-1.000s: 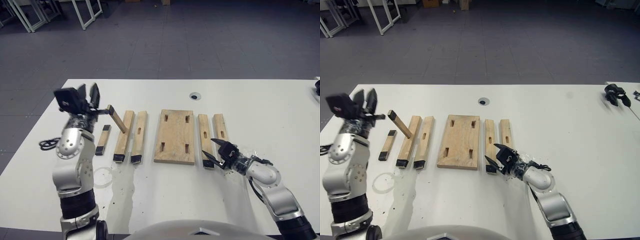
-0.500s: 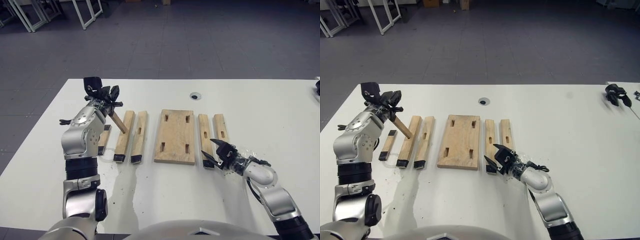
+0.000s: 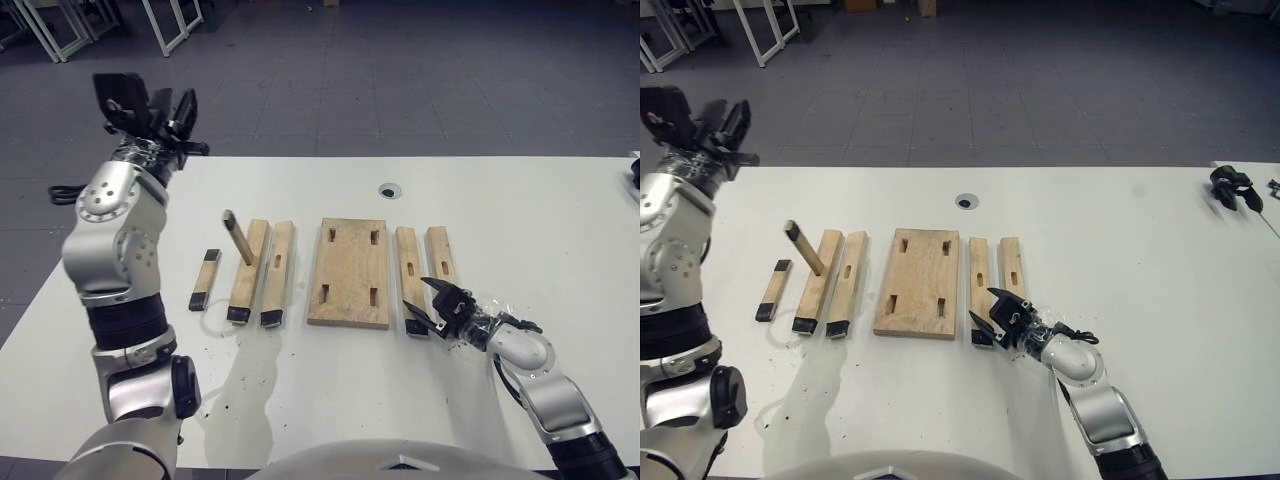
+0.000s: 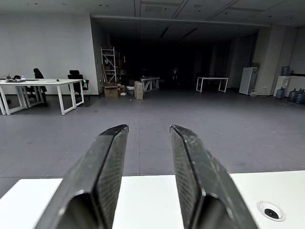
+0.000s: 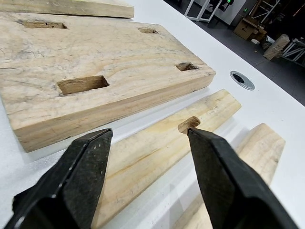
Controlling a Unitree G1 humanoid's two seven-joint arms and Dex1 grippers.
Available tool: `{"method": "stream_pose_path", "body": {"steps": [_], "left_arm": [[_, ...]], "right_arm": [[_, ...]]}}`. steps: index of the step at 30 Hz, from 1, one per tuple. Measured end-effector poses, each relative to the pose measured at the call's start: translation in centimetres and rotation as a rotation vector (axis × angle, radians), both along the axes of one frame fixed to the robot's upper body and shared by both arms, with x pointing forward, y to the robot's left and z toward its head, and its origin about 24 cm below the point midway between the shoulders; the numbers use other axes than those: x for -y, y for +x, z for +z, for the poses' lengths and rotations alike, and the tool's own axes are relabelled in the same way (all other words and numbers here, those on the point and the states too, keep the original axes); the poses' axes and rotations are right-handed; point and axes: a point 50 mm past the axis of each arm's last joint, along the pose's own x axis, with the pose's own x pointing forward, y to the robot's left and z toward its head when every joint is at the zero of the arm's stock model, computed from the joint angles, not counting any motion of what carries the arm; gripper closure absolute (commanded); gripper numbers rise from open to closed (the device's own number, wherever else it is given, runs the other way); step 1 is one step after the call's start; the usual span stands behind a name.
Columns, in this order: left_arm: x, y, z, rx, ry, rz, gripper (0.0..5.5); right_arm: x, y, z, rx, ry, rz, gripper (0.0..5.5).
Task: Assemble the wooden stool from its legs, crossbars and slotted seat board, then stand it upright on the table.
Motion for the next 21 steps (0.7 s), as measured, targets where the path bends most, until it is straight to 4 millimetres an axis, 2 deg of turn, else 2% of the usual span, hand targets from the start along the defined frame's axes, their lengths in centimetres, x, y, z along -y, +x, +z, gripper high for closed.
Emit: {"method": "stream_pose_path", "body": {"steps": [1, 3, 5, 8, 9, 11, 14, 18, 21], "left_arm": [[-0.3, -0.8, -0.3, -0.004, 0.01, 0.015, 3.87], [-0.4, -2.8, -1.7, -0.036, 0.013, 0.037, 3.52], [0.2, -4.8, -3.9, -0.088, -0.014, 0.027, 3.18], [0.0, -7.4, -7.3, -0.179, -0.07, 0.052, 2.85], [-0.1, -8.1, -8.4, -0.211, -0.084, 0.059, 2.71], [-0.2, -10.2, -12.4, -0.342, -0.124, 0.046, 2.48], [1.2, -11.3, -15.5, -0.448, -0.109, -0.033, 2.48], [2.5, -12.4, -19.0, -0.583, -0.11, -0.057, 2.48], [2.5, -12.6, -20.2, -0.631, -0.08, -0.038, 2.48]], "right_arm": [[0.0, 0.0, 0.0, -0.001, -0.002, -0.001, 2.61], [0.1, 0.0, 0.0, -0.002, -0.004, -0.006, 2.61], [0.3, 0.0, 0.0, -0.005, -0.006, -0.012, 2.61], [0.4, -0.1, -0.1, -0.009, -0.009, -0.018, 2.61], [0.5, -0.1, -0.1, -0.011, -0.011, -0.021, 2.61], [0.7, 0.0, -0.1, -0.015, -0.014, -0.034, 2.61], [0.8, 0.1, -0.3, -0.021, -0.017, -0.037, 2.61], [0.9, 0.1, -0.4, -0.026, -0.019, -0.039, 2.61], [1.0, 0.2, -0.4, -0.029, -0.021, -0.042, 2.61]]}}
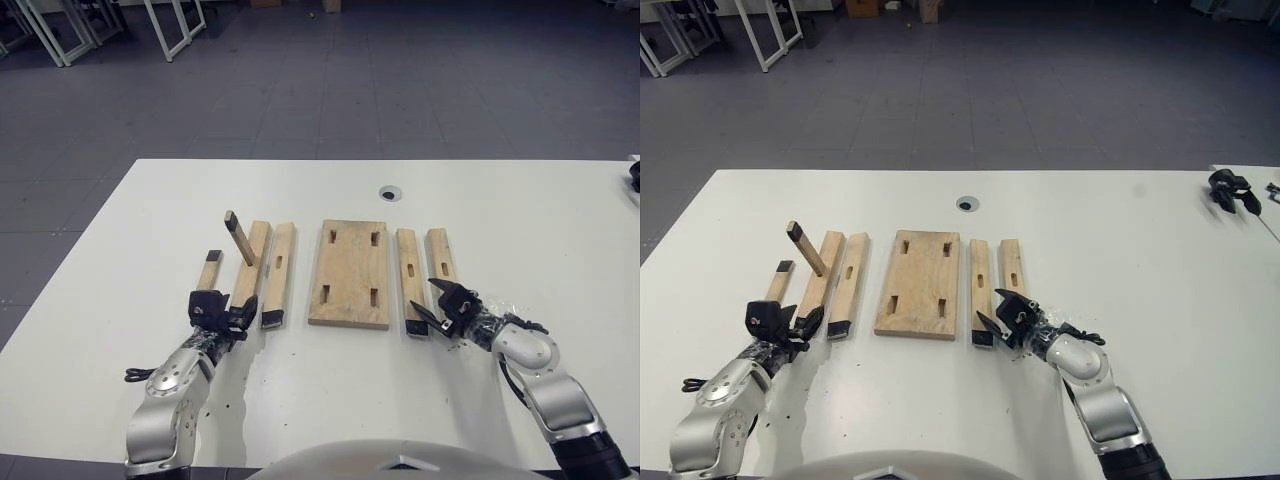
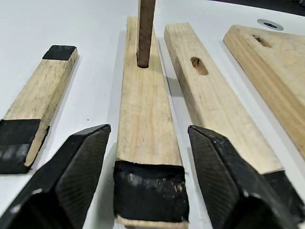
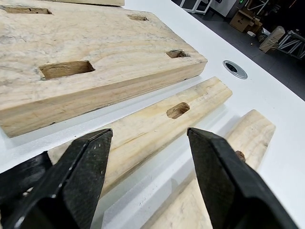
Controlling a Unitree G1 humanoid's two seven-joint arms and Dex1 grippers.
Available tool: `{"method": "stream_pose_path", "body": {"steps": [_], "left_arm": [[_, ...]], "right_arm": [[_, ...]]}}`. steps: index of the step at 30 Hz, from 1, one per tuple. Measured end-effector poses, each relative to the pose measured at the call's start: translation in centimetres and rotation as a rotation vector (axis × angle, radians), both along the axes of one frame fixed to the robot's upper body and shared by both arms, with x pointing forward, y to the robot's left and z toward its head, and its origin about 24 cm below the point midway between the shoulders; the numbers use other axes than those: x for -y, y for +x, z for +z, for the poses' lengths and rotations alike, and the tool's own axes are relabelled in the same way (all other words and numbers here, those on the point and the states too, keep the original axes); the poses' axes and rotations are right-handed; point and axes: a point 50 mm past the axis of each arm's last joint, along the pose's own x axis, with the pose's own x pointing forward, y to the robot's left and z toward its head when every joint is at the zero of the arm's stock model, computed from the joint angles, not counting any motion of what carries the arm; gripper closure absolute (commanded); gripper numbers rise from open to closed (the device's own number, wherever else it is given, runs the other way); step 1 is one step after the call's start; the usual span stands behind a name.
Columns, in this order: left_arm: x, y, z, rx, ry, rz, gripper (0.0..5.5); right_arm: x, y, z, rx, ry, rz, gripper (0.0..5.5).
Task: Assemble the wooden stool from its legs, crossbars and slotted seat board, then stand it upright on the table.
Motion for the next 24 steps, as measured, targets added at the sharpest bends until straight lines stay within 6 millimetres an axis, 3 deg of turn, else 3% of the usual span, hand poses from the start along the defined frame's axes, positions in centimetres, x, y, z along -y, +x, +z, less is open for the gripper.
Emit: {"method": "stream_pose_path", "body": {"steps": [3, 9, 11, 14, 17, 19, 22, 24], "left_arm": [[-0.2, 0.0, -0.5, -0.014, 0.018, 0.016, 2.48], [-0.3, 0.9, -0.8, 0.005, 0.006, 0.039, 3.43], [-0.2, 1.3, -0.8, 0.011, -0.015, 0.034, 3.45], [0.1, 2.1, -0.4, 0.046, -0.076, 0.029, 3.45], [-0.3, 4.0, 2.2, 0.201, -0.137, 0.052, 3.45], [0.3, 5.4, 4.9, 0.341, -0.231, 0.025, 3.45], [2.9, 6.6, 7.9, 0.451, -0.455, -0.133, 3.45], [5.6, 6.2, 8.5, 0.415, -0.628, -0.307, 3.45]], "right_arm": [[0.0, 0.1, 0.0, -0.001, -0.001, 0.0, 2.61], [0.1, 0.2, 0.1, 0.002, -0.003, 0.002, 2.61], [0.1, 0.4, 0.1, 0.005, -0.001, -0.006, 2.61], [0.0, 0.8, 0.4, -0.021, 0.063, -0.046, 2.19], [-0.6, 1.7, 1.3, -0.068, 0.23, -0.107, 1.69], [-1.2, 2.4, 2.6, -0.126, 0.383, -0.133, 1.45], [-2.7, 3.1, 4.1, -0.274, 0.614, -0.117, 1.44], [-4.0, 3.4, 5.3, -0.412, 0.776, -0.046, 1.44]]}}
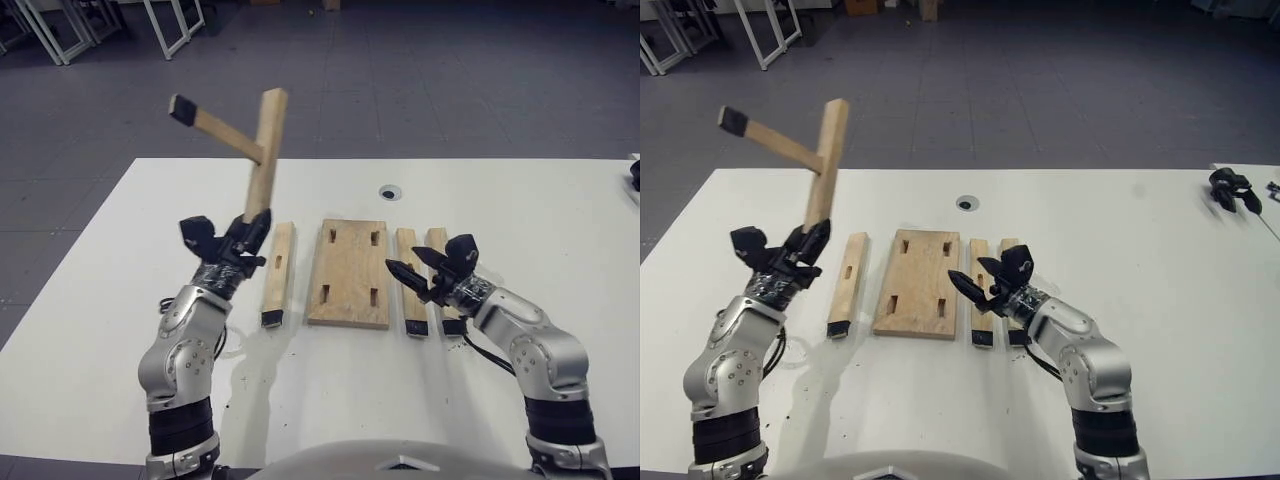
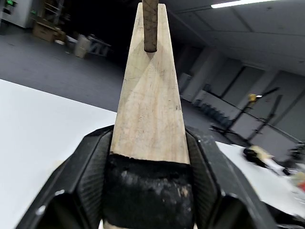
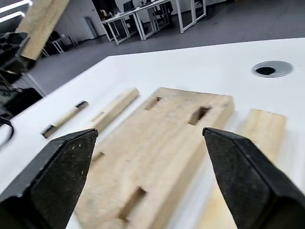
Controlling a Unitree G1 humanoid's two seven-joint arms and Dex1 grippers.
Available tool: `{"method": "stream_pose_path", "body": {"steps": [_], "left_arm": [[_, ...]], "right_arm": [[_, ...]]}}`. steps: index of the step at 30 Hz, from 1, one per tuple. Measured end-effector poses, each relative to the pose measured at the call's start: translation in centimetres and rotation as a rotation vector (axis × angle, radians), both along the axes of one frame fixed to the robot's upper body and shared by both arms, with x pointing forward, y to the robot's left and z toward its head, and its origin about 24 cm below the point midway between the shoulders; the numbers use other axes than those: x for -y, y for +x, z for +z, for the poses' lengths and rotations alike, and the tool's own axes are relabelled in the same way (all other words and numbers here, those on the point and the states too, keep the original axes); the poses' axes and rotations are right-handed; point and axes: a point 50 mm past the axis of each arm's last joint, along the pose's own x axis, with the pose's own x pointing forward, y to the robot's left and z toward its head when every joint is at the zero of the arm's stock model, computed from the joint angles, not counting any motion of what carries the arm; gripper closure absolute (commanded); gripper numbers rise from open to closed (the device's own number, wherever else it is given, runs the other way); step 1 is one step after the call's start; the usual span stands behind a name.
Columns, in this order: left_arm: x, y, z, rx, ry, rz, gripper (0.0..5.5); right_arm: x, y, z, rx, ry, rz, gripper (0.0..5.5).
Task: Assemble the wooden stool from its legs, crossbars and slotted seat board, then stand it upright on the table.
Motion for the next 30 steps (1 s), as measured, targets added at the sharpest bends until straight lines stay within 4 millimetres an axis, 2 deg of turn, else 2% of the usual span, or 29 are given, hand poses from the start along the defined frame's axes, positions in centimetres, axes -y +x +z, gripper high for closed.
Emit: {"method": "stream_pose_path", "body": {"steps": [3, 7, 10, 15, 17, 20, 24, 29, 30], "left_arm": [[2.4, -1.1, 1.1, 0.008, -0.105, -0.236, 3.45], [3.8, -2.6, 1.8, 0.003, -0.136, -0.458, 3.45], [3.9, -3.5, 2.4, 0.025, -0.143, -0.551, 3.45], [3.8, -4.2, 2.8, 0.034, -0.218, -0.617, 3.45], [3.5, -4.0, 2.3, -0.011, -0.217, -0.596, 3.45], [3.1, -4.0, 2.5, -0.01, -0.232, -0.591, 3.45], [3.5, -4.4, 2.8, -0.006, -0.237, -0.637, 3.45], [3.8, -4.8, 3.0, -0.008, -0.236, -0.673, 3.45], [3.7, -4.9, 2.9, -0.012, -0.234, -0.672, 3.45]], "right_arm": [[-1.0, 0.5, 2.4, -0.043, 0.162, 0.132, 1.44], [-1.1, 0.6, 4.1, -0.071, 0.278, 0.268, 1.44], [-0.7, 0.6, 4.8, -0.095, 0.361, 0.337, 1.44], [0.3, 0.3, 6.0, -0.09, 0.468, 0.437, 1.44], [0.6, 0.0, 6.6, -0.066, 0.49, 0.496, 1.44], [1.4, 0.1, 6.6, -0.072, 0.481, 0.499, 1.44], [1.4, 0.3, 6.7, -0.069, 0.491, 0.497, 1.44], [0.9, 0.2, 6.5, -0.083, 0.488, 0.51, 0.77], [0.9, 0.1, 6.6, -0.082, 0.503, 0.52, 0.77]]}}
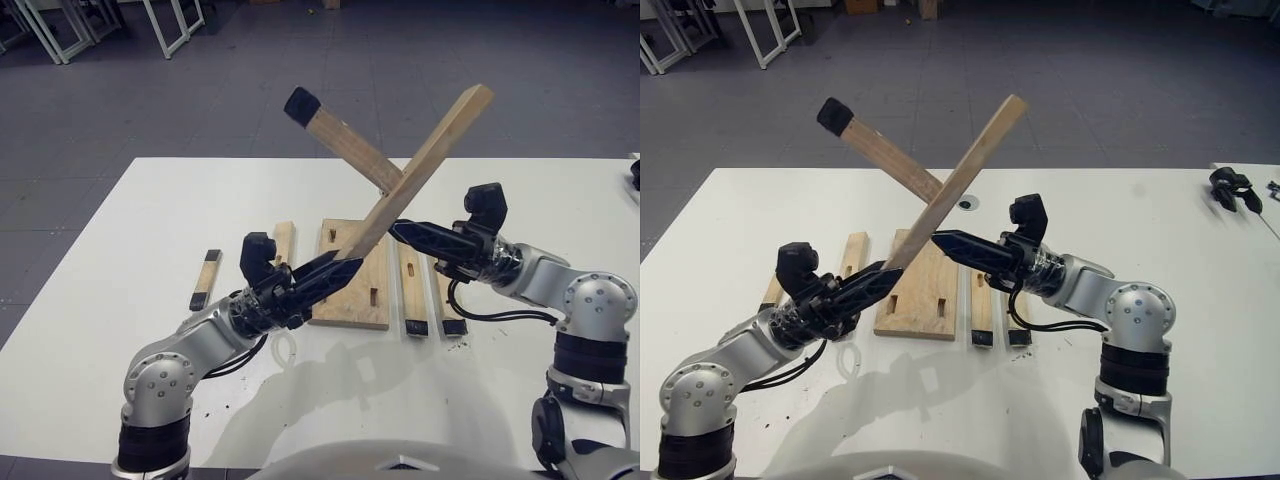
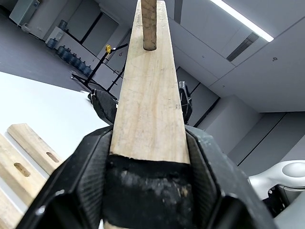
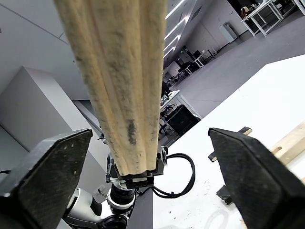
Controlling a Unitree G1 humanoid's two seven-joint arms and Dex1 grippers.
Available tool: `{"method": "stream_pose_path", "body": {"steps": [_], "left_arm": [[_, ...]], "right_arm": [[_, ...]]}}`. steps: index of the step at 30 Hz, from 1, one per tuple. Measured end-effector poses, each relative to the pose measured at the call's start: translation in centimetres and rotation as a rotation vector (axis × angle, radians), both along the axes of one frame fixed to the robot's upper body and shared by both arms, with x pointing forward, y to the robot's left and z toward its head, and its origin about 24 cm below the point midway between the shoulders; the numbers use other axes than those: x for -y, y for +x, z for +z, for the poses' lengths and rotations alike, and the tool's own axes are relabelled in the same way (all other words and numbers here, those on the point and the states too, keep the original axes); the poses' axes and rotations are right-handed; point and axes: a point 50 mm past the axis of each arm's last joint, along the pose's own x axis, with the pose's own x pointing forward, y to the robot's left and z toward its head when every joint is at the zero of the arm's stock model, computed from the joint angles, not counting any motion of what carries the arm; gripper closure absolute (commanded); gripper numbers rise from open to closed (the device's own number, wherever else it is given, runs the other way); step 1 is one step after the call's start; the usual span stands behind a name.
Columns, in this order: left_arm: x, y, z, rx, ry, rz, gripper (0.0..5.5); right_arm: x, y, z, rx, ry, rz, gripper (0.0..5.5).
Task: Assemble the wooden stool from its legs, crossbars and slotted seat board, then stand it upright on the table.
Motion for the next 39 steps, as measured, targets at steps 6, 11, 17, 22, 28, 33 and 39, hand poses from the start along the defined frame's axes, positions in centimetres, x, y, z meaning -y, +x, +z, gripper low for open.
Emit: {"method": "stream_pose_path", "body": {"steps": [6, 11, 17, 22, 28, 33, 39], "left_arm": [[0.0, -0.2, -0.3, -0.013, 0.016, -0.013, 3.45], [-0.2, -0.4, -0.4, -0.017, 0.021, -0.026, 3.45], [-0.3, -0.7, -0.2, -0.007, 0.024, -0.043, 3.45], [-0.3, -0.4, 0.3, 0.021, 0.017, -0.025, 2.86], [-2.3, 0.7, 0.9, 0.057, 0.002, 0.136, 2.64], [-4.5, 3.2, -0.6, 0.068, 0.237, 0.403, 2.64], [-2.8, 5.3, -6.6, 0.186, 0.982, 0.441, 2.64]], "right_arm": [[-1.0, 0.3, 0.6, 0.018, 0.012, 0.035, 1.47], [-1.2, 0.4, 0.6, 0.018, 0.015, 0.042, 2.47], [-1.1, 0.3, 1.1, 0.058, -0.002, 0.066, 3.48], [-1.1, 0.4, 1.8, 0.108, -0.003, 0.058, 3.48], [0.0, 0.7, 1.4, 0.122, -0.13, -0.014, 3.48], [1.6, 0.9, 0.4, 0.126, -0.24, -0.101, 3.48], [2.4, 1.9, -0.7, 0.131, -0.324, -0.217, 3.48]]}}
